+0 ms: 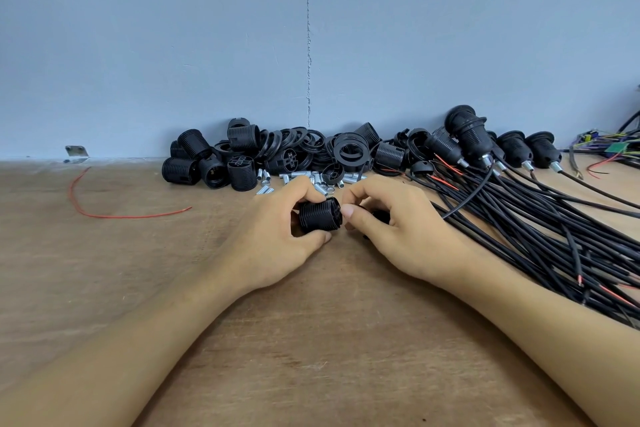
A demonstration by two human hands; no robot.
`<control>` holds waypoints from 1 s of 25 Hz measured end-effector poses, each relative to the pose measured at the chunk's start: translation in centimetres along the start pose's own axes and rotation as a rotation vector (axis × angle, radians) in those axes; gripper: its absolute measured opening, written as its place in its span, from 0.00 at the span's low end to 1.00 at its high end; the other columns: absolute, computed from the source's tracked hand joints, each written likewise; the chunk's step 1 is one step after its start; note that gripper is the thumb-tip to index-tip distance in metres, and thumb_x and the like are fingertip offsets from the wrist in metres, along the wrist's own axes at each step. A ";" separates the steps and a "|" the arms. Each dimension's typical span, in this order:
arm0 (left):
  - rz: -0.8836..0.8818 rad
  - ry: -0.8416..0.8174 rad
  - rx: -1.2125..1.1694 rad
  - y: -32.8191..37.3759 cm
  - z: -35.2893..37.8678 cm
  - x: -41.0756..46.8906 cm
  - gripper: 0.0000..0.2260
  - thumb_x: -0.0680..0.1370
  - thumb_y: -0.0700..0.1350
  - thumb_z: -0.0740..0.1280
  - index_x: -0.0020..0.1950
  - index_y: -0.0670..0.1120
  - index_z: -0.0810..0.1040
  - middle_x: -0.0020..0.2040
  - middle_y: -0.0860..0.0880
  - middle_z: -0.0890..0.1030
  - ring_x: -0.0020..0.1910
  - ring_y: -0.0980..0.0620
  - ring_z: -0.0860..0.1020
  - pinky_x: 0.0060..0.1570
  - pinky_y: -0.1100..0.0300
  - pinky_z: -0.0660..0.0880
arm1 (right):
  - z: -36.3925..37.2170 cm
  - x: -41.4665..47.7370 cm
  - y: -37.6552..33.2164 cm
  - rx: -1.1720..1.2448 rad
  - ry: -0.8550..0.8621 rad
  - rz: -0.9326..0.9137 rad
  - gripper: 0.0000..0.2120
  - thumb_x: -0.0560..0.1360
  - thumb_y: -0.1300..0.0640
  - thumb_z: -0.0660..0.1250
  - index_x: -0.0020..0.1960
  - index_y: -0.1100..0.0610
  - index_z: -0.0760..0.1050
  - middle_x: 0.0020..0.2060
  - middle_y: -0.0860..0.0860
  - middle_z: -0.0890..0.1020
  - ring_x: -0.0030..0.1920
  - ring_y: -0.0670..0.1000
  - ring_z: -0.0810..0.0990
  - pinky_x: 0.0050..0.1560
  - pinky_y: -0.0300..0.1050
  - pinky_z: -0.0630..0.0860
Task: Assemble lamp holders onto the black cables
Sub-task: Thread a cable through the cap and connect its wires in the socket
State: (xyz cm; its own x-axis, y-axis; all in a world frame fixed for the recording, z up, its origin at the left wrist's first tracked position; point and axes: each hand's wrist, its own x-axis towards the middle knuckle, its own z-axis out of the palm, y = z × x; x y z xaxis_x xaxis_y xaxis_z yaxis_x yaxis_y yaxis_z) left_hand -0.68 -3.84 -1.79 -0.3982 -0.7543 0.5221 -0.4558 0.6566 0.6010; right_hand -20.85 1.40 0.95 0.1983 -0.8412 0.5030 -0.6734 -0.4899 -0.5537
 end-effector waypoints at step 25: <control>-0.175 -0.131 -0.283 0.2 -0.4 0.2 0.18 0.73 0.31 0.75 0.54 0.46 0.71 0.53 0.51 0.85 0.52 0.56 0.85 0.58 0.54 0.81 | -0.3 0.0 0.3 0.033 0.053 0.000 0.07 0.77 0.58 0.72 0.42 0.47 0.79 0.38 0.46 0.83 0.40 0.45 0.82 0.43 0.38 0.76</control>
State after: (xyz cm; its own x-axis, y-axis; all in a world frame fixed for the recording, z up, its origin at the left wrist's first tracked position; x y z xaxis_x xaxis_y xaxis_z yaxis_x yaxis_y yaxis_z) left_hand -0.51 -3.82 -1.28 -0.4409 -0.8366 0.3250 -0.2951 0.4771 0.8278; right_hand -21.25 1.30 0.98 0.1594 -0.8286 0.5367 -0.6497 -0.4974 -0.5749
